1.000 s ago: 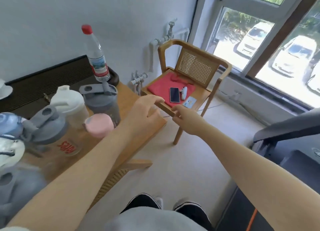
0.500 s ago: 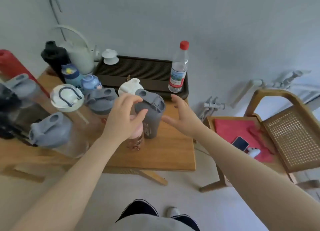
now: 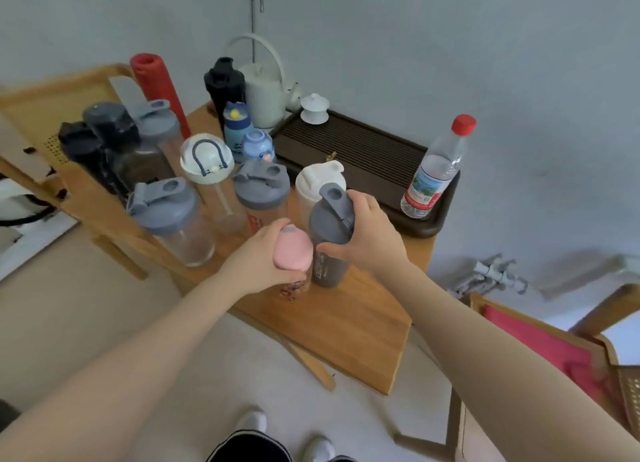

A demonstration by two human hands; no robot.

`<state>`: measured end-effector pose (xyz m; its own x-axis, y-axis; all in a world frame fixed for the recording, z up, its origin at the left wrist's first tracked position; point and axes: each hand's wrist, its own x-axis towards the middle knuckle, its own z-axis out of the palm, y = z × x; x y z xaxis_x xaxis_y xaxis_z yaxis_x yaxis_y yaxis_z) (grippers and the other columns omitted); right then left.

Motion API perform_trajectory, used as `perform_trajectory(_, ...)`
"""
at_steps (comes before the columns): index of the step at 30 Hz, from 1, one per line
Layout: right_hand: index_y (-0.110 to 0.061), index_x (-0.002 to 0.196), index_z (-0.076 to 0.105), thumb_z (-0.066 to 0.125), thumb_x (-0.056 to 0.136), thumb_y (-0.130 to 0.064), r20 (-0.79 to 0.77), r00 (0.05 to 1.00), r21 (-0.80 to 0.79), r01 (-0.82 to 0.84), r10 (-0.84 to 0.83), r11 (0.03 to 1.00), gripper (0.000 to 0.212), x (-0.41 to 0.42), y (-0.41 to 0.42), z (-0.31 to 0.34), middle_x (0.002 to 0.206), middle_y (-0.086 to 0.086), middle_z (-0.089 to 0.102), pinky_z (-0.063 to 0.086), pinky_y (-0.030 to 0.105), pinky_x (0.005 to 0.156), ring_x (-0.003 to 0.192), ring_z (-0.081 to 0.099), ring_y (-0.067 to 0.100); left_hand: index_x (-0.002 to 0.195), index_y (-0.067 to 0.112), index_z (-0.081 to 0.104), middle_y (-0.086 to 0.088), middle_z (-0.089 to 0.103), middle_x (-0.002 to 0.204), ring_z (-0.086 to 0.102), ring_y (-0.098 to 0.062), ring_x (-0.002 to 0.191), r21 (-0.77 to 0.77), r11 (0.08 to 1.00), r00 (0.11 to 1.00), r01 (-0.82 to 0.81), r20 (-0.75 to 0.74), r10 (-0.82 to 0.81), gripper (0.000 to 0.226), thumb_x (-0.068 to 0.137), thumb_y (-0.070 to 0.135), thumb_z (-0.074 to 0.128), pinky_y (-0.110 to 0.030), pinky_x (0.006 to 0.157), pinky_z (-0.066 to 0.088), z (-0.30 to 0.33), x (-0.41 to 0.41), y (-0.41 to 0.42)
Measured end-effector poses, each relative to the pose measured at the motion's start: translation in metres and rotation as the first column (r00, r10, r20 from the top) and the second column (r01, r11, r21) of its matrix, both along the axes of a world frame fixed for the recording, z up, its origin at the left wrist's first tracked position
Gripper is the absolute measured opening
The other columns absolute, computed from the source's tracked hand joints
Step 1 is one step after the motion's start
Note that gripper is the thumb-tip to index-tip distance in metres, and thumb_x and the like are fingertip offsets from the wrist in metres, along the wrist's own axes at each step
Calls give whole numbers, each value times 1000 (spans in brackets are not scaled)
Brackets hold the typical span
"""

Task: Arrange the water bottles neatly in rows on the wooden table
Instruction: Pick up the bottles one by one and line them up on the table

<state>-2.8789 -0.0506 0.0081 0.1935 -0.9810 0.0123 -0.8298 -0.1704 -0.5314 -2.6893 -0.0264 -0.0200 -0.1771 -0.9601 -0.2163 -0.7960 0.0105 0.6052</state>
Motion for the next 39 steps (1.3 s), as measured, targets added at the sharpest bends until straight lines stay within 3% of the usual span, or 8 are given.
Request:
perform_trajectory(6, -18, 132, 31, 76, 64, -46, -54, 979, -93, 189, -194, 978, 86, -23, 3, -6, 133, 3, 41, 50, 39, 85, 116, 48, 25, 134, 16, 35, -3, 34, 141, 32, -22, 129, -241, 970, 995, 29, 102, -4, 66, 80, 47, 59, -37, 102, 34, 19, -16, 1)
perform_trajectory(12, -18, 133, 31, 77, 63, -48, 17, 955, -102, 297, -297, 949, 89, -23, 10, -13, 136, 2, 42, 49, 42, 91, 121, 45, 25, 120, 8, 53, -13, 50, 124, 45, -30, 117, -576, 773, 962, 267, 211, -175, 44, 80, 20, 64, -43, 96, 42, 56, -23, -51)
perform_trajectory(15, -18, 132, 32, 77, 63, -48, 72, 933, -103, 358, -352, 928, 88, -17, 14, -14, 135, 1, 43, 47, 41, 93, 123, 43, 24, 131, 13, 42, -10, 44, 132, 37, -28, 123, -483, 770, 885, 417, 409, -223, 59, 79, 31, 64, -41, 98, 36, 76, -9, -87)
perform_trajectory(19, -15, 131, 33, 80, 62, -41, 158, 892, -99, 442, -424, 892, 87, -6, 11, -13, 134, 3, 46, 49, 36, 90, 122, 46, 22, 144, 24, 6, -10, 40, 134, 43, -30, 118, -94, 834, 569, 543, 772, -283, 97, 72, 40, 68, -41, 87, 44, 81, 21, -122)
perform_trajectory(23, -11, 125, 37, 83, 59, -36, 202, 870, -152, 481, -449, 864, 84, 16, -2, -15, 129, 5, 49, 53, 39, 84, 117, 51, 24, 143, 29, -4, -8, 45, 123, 52, -28, 102, 54, 829, 553, 557, 721, -418, 106, 69, 30, 71, -37, 65, 50, 64, 37, -130)
perform_trajectory(31, -13, 130, 30, 75, 63, -54, -37, 822, -167, 555, -568, 815, 90, 39, -3, -7, 130, 8, 48, 48, 42, 86, 116, 52, 29, 136, 23, 21, -9, 40, 127, 42, -33, 110, -112, 833, 695, 542, 618, -369, 81, 72, 36, 67, -37, 73, 44, 49, 41, -124)
perform_trajectory(36, -23, 145, 15, 56, 77, -61, -225, 880, -121, 401, -418, 908, 87, 25, -17, 18, 146, 7, 37, 42, 49, 101, 130, 40, 31, 125, 28, 37, -3, 27, 143, 20, -28, 131, -67, 666, 608, 743, 484, -630, 59, 73, 14, 62, -42, 101, 32, 47, 42, -129)
perform_trajectory(39, -24, 147, 9, 53, 83, -54, -298, 916, -51, 268, -270, 962, 83, 20, -23, 21, 148, 4, 32, 40, 44, 103, 132, 35, 28, 100, 30, 50, 2, 15, 152, 2, -27, 141, -20, 675, 640, 738, 339, -690, 26, 79, 27, 64, -46, 112, 12, 44, 44, -128)
